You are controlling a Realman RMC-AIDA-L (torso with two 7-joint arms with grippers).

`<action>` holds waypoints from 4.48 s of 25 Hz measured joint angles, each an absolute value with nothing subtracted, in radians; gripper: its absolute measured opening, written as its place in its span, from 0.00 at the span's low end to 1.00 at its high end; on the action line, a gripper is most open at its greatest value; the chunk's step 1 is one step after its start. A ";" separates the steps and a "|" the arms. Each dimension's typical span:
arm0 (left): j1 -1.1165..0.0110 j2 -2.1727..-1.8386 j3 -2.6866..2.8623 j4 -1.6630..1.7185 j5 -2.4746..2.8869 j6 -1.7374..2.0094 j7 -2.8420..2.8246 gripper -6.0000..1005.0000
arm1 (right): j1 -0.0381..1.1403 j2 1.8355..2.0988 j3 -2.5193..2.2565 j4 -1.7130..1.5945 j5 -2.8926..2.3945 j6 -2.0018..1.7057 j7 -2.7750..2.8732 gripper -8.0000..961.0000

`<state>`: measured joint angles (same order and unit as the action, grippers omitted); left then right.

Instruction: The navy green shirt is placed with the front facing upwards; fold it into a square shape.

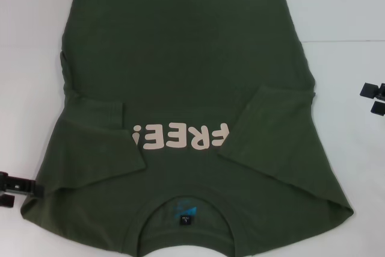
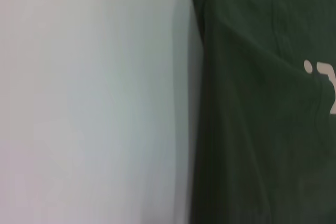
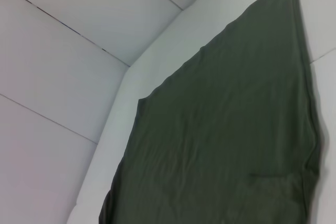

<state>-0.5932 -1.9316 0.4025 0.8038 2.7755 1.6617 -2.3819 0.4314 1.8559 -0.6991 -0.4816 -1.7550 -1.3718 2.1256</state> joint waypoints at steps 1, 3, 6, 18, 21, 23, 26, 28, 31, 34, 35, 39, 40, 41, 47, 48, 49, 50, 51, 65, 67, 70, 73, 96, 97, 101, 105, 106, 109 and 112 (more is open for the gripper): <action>-0.593 -1.932 0.402 0.804 2.775 1.662 -2.382 0.89 | 0.432 1.856 -0.701 -0.481 -1.755 -1.371 2.125 0.97; -0.594 -1.932 0.405 0.800 2.776 1.659 -2.382 0.89 | 0.432 1.856 -0.702 -0.480 -1.755 -1.371 2.124 0.97; -0.597 -1.933 0.407 0.799 2.776 1.657 -2.382 0.89 | 0.432 1.857 -0.702 -0.480 -1.756 -1.370 2.122 0.97; -0.599 -1.943 0.445 0.787 2.777 1.621 -2.385 0.88 | 0.433 1.862 -0.703 -0.480 -1.758 -1.369 2.117 0.97; -0.600 -1.945 0.446 0.787 2.777 1.618 -2.385 0.88 | 0.434 1.863 -0.702 -0.480 -1.763 -1.368 2.117 0.97; -0.600 -1.945 0.447 0.787 2.777 1.617 -2.385 0.88 | 0.434 1.863 -0.700 -0.480 -1.764 -1.368 2.117 0.97; -0.600 -1.947 0.448 0.786 2.777 1.617 -2.385 0.88 | 0.434 1.865 -0.700 -0.480 -1.764 -1.368 2.116 0.97; -0.601 -1.949 0.449 0.779 2.777 1.616 -2.385 0.88 | 0.434 1.865 -0.700 -0.481 -1.764 -1.368 2.115 0.97; -0.603 -1.951 0.455 0.773 2.775 1.615 -2.384 0.88 | 0.434 1.866 -0.700 -0.482 -1.764 -1.368 2.115 0.97; -0.604 -1.952 0.461 0.773 2.770 1.615 -2.385 0.88 | 0.435 1.866 -0.702 -0.483 -1.764 -1.368 2.115 0.97; -0.605 -1.953 0.461 0.772 2.769 1.616 -2.385 0.88 | 0.435 1.866 -0.702 -0.483 -1.764 -1.368 2.115 0.97; -0.617 -1.952 0.461 0.750 2.767 1.623 -2.385 0.88 | 0.436 1.865 -0.703 -0.483 -1.764 -1.368 2.115 0.97; -0.620 -1.951 0.461 0.742 2.767 1.625 -2.385 0.88 | 0.436 1.865 -0.703 -0.482 -1.764 -1.368 2.114 0.97; -0.623 -1.951 0.461 0.736 2.767 1.625 -2.385 0.88 | 0.436 1.865 -0.703 -0.482 -1.764 -1.368 2.114 0.97; -0.633 -1.947 0.454 0.725 2.766 1.625 -2.386 0.89 | 0.436 1.866 -0.703 -0.481 -1.764 -1.368 2.114 0.97; -0.634 -1.946 0.452 0.725 2.765 1.625 -2.387 0.89 | 0.436 1.866 -0.703 -0.480 -1.764 -1.368 2.114 0.97; -0.634 -1.945 0.451 0.724 2.762 1.625 -2.388 0.89 | 0.436 1.866 -0.703 -0.480 -1.764 -1.368 2.114 0.97; -0.634 -1.945 0.451 0.723 2.758 1.626 -2.389 0.89 | 0.436 1.866 -0.703 -0.480 -1.764 -1.368 2.114 0.97; -0.634 -1.945 0.451 0.720 2.753 1.628 -2.390 0.89 | 0.436 1.866 -0.703 -0.480 -1.764 -1.368 2.114 0.97; -0.652 -1.938 0.444 0.669 2.720 1.640 -2.390 0.88 | 0.436 1.867 -0.703 -0.482 -1.764 -1.364 2.114 0.97; -0.654 -1.941 0.454 0.668 2.723 1.637 -2.391 0.88 | 0.436 1.867 -0.703 -0.482 -1.764 -1.364 2.114 0.97; -0.654 -1.941 0.459 0.676 2.727 1.631 -2.398 0.88 | 0.436 1.867 -0.703 -0.481 -1.764 -1.363 2.114 0.97; -0.651 -1.937 0.458 0.682 2.727 1.630 -2.404 0.88 | 0.436 1.868 -0.704 -0.481 -1.764 -1.364 2.114 0.97; -0.680 -1.960 0.539 0.682 2.732 1.628 -2.407 0.84 | 0.445 1.868 -0.701 -0.482 -1.764 -1.366 2.114 0.96; -0.680 -1.961 0.539 0.684 2.732 1.627 -2.407 0.80 | 0.445 1.868 -0.701 -0.482 -1.764 -1.366 2.114 0.96; -0.679 -1.963 0.539 0.690 2.733 1.622 -2.405 0.62 | 0.445 1.868 -0.698 -0.482 -1.764 -1.369 2.114 0.96; -0.679 -1.964 0.539 0.690 2.735 1.613 -2.405 0.46 | 0.445 1.868 -0.696 -0.482 -1.764 -1.370 2.114 0.96; -0.679 -1.964 0.542 0.690 2.736 1.610 -2.405 0.42 | 0.445 1.868 -0.696 -0.482 -1.764 -1.371 2.114 0.96; -0.680 -1.966 0.554 0.690 2.735 1.603 -2.406 0.33 | 0.445 1.868 -0.696 -0.482 -1.764 -1.371 2.114 0.96; -0.680 -1.967 0.554 0.691 2.729 1.602 -2.404 0.24 | 0.446 1.870 -0.696 -0.483 -1.764 -1.372 2.114 0.96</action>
<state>-0.6798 -1.9665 0.5542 0.6913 2.7286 1.6020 -2.4037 0.4463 1.8695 -0.6960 -0.4833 -1.7640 -1.3720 2.1138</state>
